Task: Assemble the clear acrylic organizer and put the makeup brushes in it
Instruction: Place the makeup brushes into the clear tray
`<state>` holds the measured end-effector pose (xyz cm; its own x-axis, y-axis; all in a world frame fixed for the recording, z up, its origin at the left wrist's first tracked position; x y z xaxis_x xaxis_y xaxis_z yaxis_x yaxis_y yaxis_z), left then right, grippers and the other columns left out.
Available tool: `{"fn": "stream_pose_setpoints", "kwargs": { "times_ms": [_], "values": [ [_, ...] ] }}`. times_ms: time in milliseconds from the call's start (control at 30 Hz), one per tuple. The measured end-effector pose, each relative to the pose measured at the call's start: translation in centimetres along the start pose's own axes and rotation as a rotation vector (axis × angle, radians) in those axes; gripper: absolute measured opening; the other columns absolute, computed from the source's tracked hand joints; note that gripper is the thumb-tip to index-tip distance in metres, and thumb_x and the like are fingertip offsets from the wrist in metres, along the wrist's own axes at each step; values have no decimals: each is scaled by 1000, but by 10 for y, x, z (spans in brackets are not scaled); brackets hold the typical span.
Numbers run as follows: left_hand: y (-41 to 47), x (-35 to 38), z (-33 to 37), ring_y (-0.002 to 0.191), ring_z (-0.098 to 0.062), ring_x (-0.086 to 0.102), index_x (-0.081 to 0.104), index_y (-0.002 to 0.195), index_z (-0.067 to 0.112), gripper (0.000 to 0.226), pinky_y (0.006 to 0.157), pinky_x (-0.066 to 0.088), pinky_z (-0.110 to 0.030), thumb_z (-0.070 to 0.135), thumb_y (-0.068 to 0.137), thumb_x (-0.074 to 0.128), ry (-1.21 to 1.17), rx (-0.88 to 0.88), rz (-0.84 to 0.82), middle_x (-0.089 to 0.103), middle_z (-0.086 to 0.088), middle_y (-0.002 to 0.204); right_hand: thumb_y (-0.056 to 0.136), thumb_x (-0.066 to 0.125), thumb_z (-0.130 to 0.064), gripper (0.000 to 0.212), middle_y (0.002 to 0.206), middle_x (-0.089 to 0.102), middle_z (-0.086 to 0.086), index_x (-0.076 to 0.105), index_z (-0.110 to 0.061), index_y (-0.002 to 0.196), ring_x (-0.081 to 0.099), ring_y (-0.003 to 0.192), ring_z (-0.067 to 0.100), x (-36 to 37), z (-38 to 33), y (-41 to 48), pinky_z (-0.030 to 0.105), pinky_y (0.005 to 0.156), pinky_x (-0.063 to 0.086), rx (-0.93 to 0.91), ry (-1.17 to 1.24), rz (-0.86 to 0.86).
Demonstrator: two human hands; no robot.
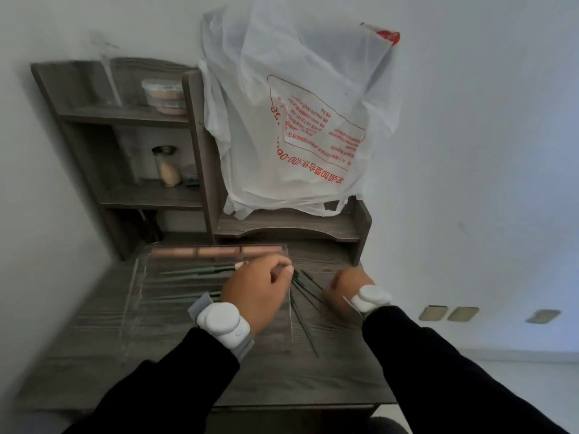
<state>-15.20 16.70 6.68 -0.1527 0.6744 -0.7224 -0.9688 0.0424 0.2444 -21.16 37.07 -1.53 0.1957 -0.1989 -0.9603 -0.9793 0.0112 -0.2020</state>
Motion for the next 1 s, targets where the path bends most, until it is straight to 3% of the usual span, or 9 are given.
{"fn": "stream_pose_setpoints", "kwargs": {
  "times_ms": [133,300,467,533,600,667,833,933,1000],
  "values": [
    [-11,21,-4,73,-6,65,69,94,34,21,74,56,-37,47,92,53,-174,-136,-60,69,10,73,81,60,-32,29,94,75,7,75,-9,91,72,87,27,6,0,-2,26,72,56,39,26,-25],
    [-22,35,-3,68,-7,64,70,92,31,19,72,55,-35,42,94,55,-233,-176,-101,68,6,68,88,60,-34,33,108,72,7,74,-9,105,69,100,25,7,2,1,23,72,45,79,102,-66],
    [-27,37,-3,63,-3,63,71,89,29,19,70,53,-28,36,96,55,-304,-221,-132,69,4,66,75,68,-40,31,86,67,2,73,-13,90,64,75,21,6,10,-5,20,55,42,139,194,-71],
    [-29,38,-6,57,-1,60,71,88,27,18,66,51,-27,33,96,56,-343,-243,-130,69,3,67,75,69,-41,30,86,71,3,74,-14,86,67,79,22,4,12,-9,25,64,51,127,307,-33],
    [-30,38,-10,52,-1,58,71,90,28,16,59,50,-28,30,96,57,-418,-289,-105,70,3,71,72,74,-41,23,70,71,-2,74,-18,74,67,70,17,-2,16,-17,34,71,59,136,577,79],
    [-29,40,-12,60,-4,65,70,97,28,13,58,55,-31,27,96,57,-524,-346,-75,73,5,81,71,81,-38,22,55,66,-5,72,-18,67,59,54,8,-15,12,-31,32,63,56,90,796,206],
    [-26,55,-2,92,-10,73,72,111,26,21,80,61,-37,26,99,55,-811,-418,-63,77,4,101,78,81,-24,12,59,68,-4,76,-15,71,52,49,-2,-40,-48,-69,16,52,42,-224,893,115],
    [-28,50,-2,85,-21,75,75,98,22,26,63,60,-34,23,101,49,-840,-444,-34,78,-2,90,80,80,-20,8,64,72,2,78,-14,74,55,51,1,-40,-61,-70,17,55,45,-292,885,25],
    [-32,47,-9,77,-22,76,72,97,18,27,55,55,-28,23,103,46,-871,-506,-34,78,-5,86,80,80,-23,11,60,70,0,78,-19,71,54,49,5,-44,-46,-53,22,53,46,-215,903,58]
  ]
}}
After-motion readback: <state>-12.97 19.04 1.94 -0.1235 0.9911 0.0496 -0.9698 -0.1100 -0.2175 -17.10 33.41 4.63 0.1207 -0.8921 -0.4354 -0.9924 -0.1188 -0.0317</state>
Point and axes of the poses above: each hand's wrist, its own y-axis towards the middle knuckle, its own x-axis out of the palm, z = x × y, the point moved 10 cm from there along y, towards the middle knuckle
